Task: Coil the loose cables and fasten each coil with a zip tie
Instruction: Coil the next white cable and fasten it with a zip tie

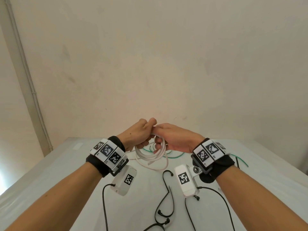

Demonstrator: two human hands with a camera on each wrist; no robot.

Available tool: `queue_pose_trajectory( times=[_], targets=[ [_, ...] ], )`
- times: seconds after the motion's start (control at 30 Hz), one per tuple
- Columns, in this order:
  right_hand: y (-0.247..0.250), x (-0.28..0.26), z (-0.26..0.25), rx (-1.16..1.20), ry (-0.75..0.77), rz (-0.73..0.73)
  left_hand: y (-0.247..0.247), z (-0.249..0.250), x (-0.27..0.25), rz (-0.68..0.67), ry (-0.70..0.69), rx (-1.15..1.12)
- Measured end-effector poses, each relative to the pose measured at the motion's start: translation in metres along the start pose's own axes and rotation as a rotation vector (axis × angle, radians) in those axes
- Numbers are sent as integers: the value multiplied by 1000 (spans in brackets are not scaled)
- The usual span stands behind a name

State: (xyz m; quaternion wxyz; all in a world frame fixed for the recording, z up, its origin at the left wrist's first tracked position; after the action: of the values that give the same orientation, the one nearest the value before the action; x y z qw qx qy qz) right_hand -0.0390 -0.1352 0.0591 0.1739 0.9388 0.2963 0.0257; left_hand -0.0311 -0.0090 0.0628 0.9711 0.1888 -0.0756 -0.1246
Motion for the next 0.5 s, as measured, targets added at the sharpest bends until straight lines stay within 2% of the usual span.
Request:
queue_pose_trajectory(
  times=[0.07,0.17,0.3,0.37,0.5],
  targets=[
    [-3,0,-1,0,44,25,-3,-2,0,30,-16,-82],
    [0,4,7,7,96,162,-4,-6,-1,107,-62,-211],
    [2,9,24,35,109,284,-11,-27,-3,154,-19,-338],
    [-3,11,31,34,106,286,-14,-37,-2,201,-1,-340],
    [-2,9,39,266,65,187,-7,-46,3,363,-26,-322]
  ],
)
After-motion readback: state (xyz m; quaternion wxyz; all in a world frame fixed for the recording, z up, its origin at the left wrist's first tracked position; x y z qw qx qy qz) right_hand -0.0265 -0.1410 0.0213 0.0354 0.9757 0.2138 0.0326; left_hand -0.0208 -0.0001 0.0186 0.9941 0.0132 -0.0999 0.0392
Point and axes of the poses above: each hand's wrist, its own x-axis towards the middle knuckle, its own y-axis out of the back of the hand, z = x × y, the point moved 4 cm from there along x, towards the middle knuckle, and after that the axes turned 5 degrees about -x, right-handed, at the moved point
